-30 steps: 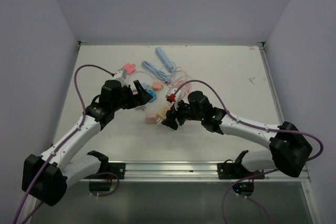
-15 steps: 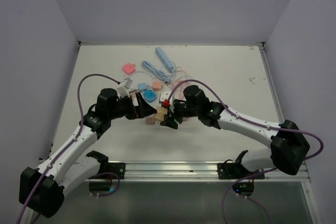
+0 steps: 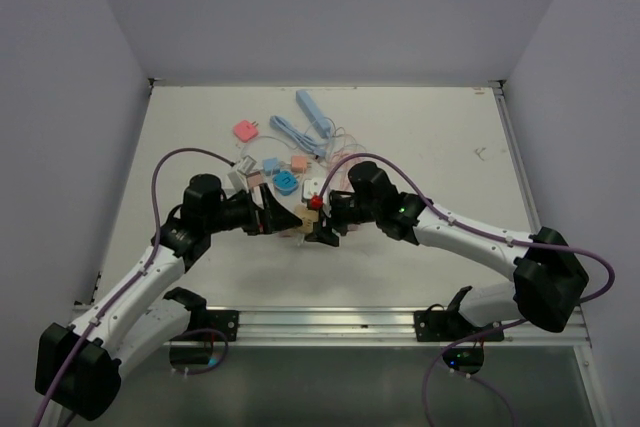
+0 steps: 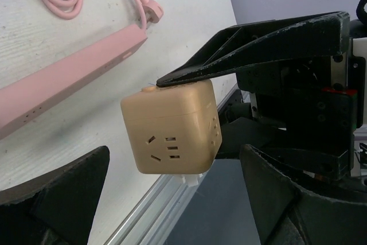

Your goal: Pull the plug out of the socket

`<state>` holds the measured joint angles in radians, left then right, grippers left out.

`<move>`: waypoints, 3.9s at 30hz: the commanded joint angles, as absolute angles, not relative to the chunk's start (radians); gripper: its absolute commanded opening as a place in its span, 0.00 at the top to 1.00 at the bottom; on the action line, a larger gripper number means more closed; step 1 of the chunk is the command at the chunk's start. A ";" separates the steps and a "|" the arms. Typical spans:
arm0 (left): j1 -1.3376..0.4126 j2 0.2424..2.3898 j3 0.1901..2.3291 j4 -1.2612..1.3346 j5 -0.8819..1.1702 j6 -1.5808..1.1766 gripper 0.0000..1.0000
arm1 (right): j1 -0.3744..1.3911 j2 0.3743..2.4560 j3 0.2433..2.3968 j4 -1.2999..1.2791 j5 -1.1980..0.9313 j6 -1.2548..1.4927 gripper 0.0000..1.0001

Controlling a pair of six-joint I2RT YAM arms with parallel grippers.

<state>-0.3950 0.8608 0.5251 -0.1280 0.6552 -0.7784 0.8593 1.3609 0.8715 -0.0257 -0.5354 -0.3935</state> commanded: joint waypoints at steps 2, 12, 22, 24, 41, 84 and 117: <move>-0.397 0.861 0.522 -0.032 0.716 -0.824 0.00 | 0.865 1.324 0.936 0.074 -0.609 -0.408 1.00; -0.399 0.876 0.500 0.041 0.721 -0.885 0.00 | 0.865 1.336 0.951 0.118 -0.655 -0.422 1.00; -0.399 0.874 0.505 0.055 0.735 -0.907 0.09 | 0.882 1.391 0.996 0.106 -0.663 -0.443 0.99; -0.399 0.873 0.506 0.049 0.738 -0.905 0.15 | 0.887 1.399 0.997 0.097 -0.654 -0.454 0.99; -0.399 0.865 0.511 0.017 0.706 -0.856 0.91 | 0.905 1.420 1.023 0.009 -0.577 -0.508 0.46; -0.399 0.647 0.689 -0.072 0.919 -0.103 1.00 | 0.695 1.390 1.216 -0.377 -0.992 -0.261 0.18; -0.399 0.655 0.749 -0.061 0.896 -0.029 1.00 | 0.744 1.566 1.396 -0.834 -1.063 -0.623 1.00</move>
<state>-0.4019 0.7063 0.6838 -0.0826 0.9344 -0.1059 0.7517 1.5585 1.3750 -0.6403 -1.0367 -0.5179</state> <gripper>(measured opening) 0.668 0.347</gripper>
